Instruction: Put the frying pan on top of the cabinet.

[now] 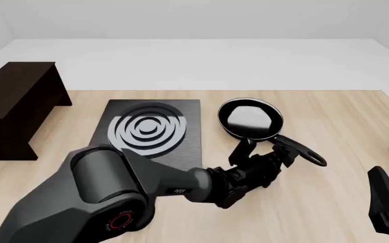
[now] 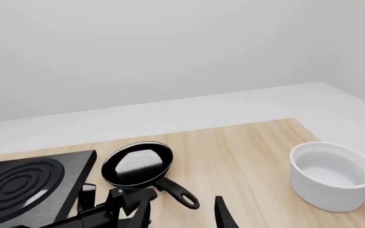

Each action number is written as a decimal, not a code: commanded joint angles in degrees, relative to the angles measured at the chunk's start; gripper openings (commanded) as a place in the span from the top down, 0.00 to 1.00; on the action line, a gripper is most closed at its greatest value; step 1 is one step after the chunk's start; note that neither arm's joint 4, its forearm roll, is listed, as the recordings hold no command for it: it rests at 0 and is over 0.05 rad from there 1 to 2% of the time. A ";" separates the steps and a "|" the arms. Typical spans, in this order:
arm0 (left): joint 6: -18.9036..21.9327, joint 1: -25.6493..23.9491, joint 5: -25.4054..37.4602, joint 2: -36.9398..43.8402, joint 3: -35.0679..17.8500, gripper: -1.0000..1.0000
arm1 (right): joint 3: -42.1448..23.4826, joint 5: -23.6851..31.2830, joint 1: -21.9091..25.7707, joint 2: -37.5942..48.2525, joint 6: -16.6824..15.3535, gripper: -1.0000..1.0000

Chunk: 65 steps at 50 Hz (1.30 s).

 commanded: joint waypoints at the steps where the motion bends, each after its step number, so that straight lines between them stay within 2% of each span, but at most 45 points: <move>1: -0.06 -0.59 0.38 0.32 -1.28 0.00 | 0.07 -0.08 -0.19 0.08 0.36 0.00; 24: -0.03 -1.08 1.00 0.76 -3.82 0.00 | 0.27 -0.84 -0.39 0.92 0.82 0.00; 65: 0.64 -0.32 5.51 5.59 -12.36 0.00 | 0.29 -1.77 -1.42 2.25 2.67 0.00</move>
